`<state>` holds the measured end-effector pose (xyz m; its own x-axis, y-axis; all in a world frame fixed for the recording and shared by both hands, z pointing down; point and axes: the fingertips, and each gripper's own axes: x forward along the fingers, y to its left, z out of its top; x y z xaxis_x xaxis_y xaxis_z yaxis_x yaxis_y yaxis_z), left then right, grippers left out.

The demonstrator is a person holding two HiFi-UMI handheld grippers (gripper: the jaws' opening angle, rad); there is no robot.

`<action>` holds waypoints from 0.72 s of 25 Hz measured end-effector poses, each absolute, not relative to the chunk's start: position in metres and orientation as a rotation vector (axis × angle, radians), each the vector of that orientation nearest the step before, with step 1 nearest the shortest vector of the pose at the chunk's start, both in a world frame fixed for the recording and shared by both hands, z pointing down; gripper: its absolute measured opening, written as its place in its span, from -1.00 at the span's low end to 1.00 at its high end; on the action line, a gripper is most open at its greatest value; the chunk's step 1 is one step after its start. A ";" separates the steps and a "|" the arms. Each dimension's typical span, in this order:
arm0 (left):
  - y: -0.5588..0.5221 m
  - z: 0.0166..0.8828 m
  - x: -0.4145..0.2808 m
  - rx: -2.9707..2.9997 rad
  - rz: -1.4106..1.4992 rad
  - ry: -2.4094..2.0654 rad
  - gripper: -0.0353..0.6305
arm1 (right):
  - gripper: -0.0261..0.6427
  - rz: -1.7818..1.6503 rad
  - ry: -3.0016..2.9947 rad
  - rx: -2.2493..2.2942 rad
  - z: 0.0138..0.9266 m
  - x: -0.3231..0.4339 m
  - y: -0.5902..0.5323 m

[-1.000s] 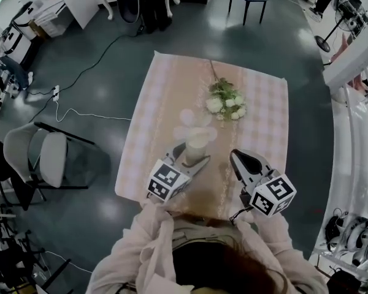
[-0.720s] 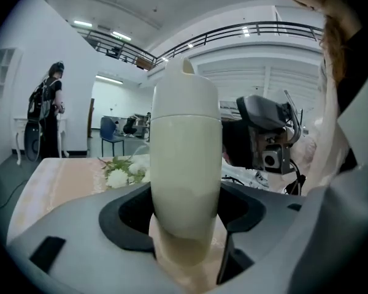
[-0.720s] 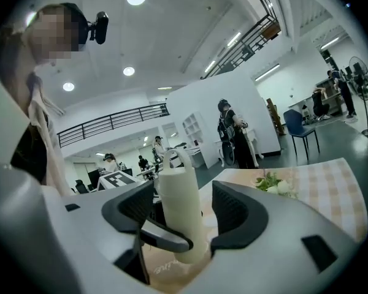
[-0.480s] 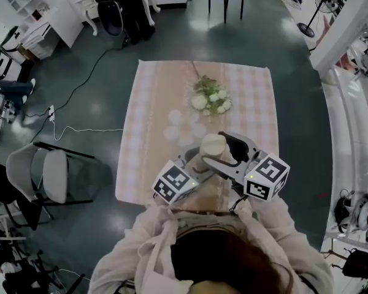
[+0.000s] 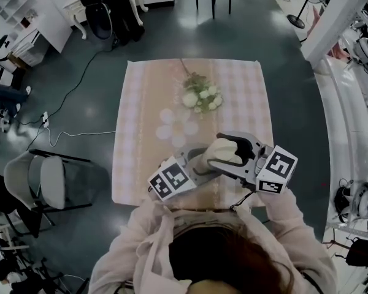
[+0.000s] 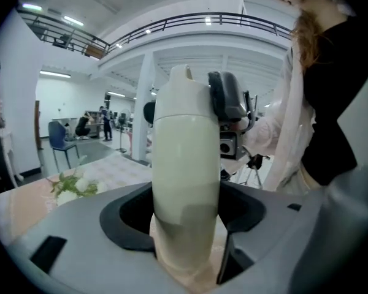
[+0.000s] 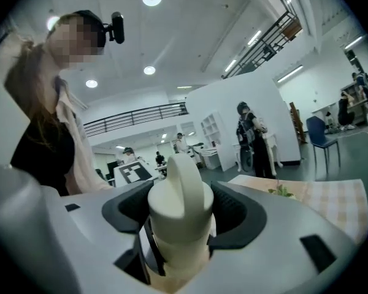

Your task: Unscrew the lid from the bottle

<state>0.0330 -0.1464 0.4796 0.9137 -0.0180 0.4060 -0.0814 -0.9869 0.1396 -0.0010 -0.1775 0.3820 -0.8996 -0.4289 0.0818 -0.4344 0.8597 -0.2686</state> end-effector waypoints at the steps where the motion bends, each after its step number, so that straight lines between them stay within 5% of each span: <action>1: -0.138 0.476 0.034 2.913 0.587 0.004 0.05 | -0.01 0.421 -3.037 0.634 0.378 -0.003 -0.171; 8: -0.083 0.455 0.030 2.874 0.417 0.537 0.05 | 0.00 0.326 -3.188 -0.014 0.357 -0.014 -0.116; 12: -0.115 0.454 0.030 2.931 0.380 0.154 0.05 | 0.29 0.441 -3.164 0.403 0.363 -0.006 -0.151; 16: -0.156 0.463 0.023 2.907 0.430 -0.359 0.05 | 0.29 0.464 -3.061 0.767 0.367 -0.008 -0.165; 18: -0.164 0.469 0.020 2.912 0.486 -0.473 0.05 | 0.14 0.421 -2.998 0.956 0.368 -0.008 -0.175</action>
<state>0.0195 -0.1636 0.4686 0.8977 -0.2821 0.3385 -0.3311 -0.9387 0.0957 -0.0076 -0.1747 0.3679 -0.8180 -0.5731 0.0487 -0.5643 0.7834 -0.2606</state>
